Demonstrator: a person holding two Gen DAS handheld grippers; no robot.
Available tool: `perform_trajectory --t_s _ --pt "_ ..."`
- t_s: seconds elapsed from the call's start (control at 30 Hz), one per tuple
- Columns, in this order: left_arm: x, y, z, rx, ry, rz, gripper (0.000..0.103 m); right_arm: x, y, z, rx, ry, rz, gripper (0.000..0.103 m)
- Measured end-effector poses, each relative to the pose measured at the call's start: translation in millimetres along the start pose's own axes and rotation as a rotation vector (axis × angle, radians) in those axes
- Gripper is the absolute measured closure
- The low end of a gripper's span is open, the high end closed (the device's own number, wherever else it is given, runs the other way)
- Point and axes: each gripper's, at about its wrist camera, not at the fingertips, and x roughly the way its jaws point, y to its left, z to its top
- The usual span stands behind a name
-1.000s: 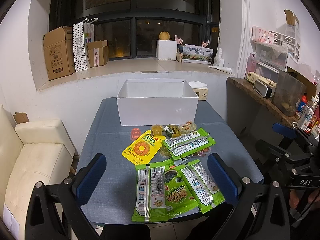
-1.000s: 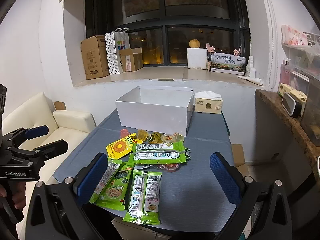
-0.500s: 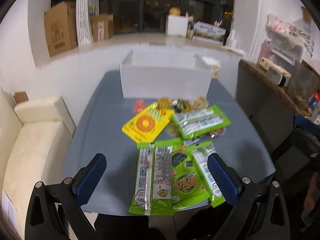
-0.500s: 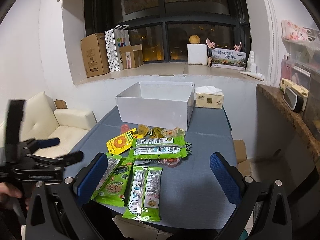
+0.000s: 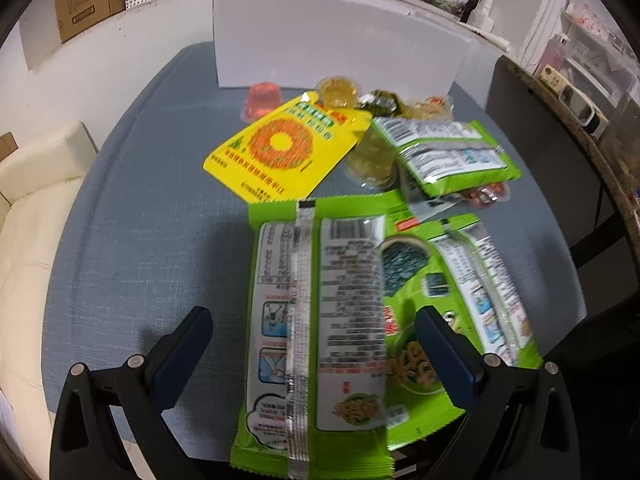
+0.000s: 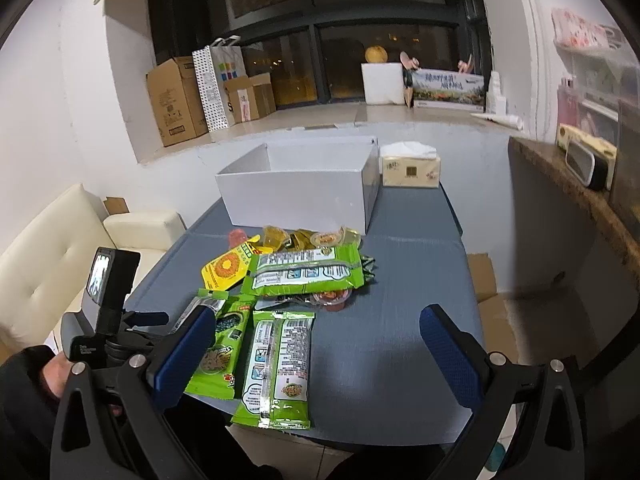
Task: Organize snacks
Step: 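Grasp green stick snack packets with the left tool while the right grasps the seaweed bag, then carry the seaweed bag into the white box and open the right tool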
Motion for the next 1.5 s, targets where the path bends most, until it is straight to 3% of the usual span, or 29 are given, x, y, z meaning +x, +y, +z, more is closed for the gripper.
perform_trajectory --t_s 0.07,0.13,0.17,0.33,0.5,0.83,0.97,1.1,1.2,1.23,1.3,1.33,1.4,1.5 --pt "2.4 2.5 -1.6 -0.007 0.005 -0.010 0.010 2.7 0.4 -1.2 -0.003 0.008 -0.002 0.000" --pt "-2.3 4.5 -1.9 -0.016 -0.010 -0.038 0.030 5.4 2.1 -2.3 -0.007 0.015 -0.001 0.000" --pt "-3.7 6.3 -0.1 -0.018 -0.011 -0.047 0.032 6.6 2.8 -2.0 -0.008 0.017 -0.001 0.000" --pt "-13.2 11.4 2.4 -0.032 -0.034 -0.080 0.035 13.0 9.8 -4.2 -0.022 0.035 -0.003 0.000" --pt "-42.7 22.8 7.6 -0.054 -0.116 -0.093 0.037 24.6 24.0 -7.0 -0.033 0.064 0.005 0.000" --pt "-135.7 56.9 1.4 -0.079 -0.338 -0.083 0.037 106.3 114.7 -16.8 -0.191 0.214 0.037 0.000" --pt "-153.0 73.3 -11.4 -0.094 -0.362 -0.082 0.037 141.3 137.3 -25.5 -0.223 0.287 0.026 0.000" --pt "-151.2 84.1 -16.6 -0.111 -0.358 -0.082 0.037 172.4 138.5 -39.2 -0.196 0.387 -0.083 0.000" --pt "-148.5 88.0 -17.9 -0.119 -0.355 -0.085 0.037 181.6 134.2 -45.1 -0.166 0.413 -0.076 0.000" --pt "-148.8 88.4 -19.9 -0.120 -0.355 -0.087 0.037 180.7 135.1 -45.9 -0.177 0.394 -0.099 0.003" --pt "-147.6 90.0 -20.2 -0.123 -0.353 -0.092 0.036 178.1 137.0 -44.6 -0.192 0.368 -0.109 0.020" --pt "-146.5 90.1 -19.8 -0.121 -0.352 -0.091 0.036 175.7 137.2 -42.8 -0.188 0.360 -0.091 0.034" --pt "-143.8 89.0 -18.0 -0.117 -0.347 -0.094 0.036 177.0 133.8 -41.5 -0.152 0.404 -0.024 0.034" --pt "-142.3 86.5 -17.6 -0.110 -0.344 -0.096 0.036 172.5 132.7 -43.0 -0.144 0.403 -0.012 0.034"
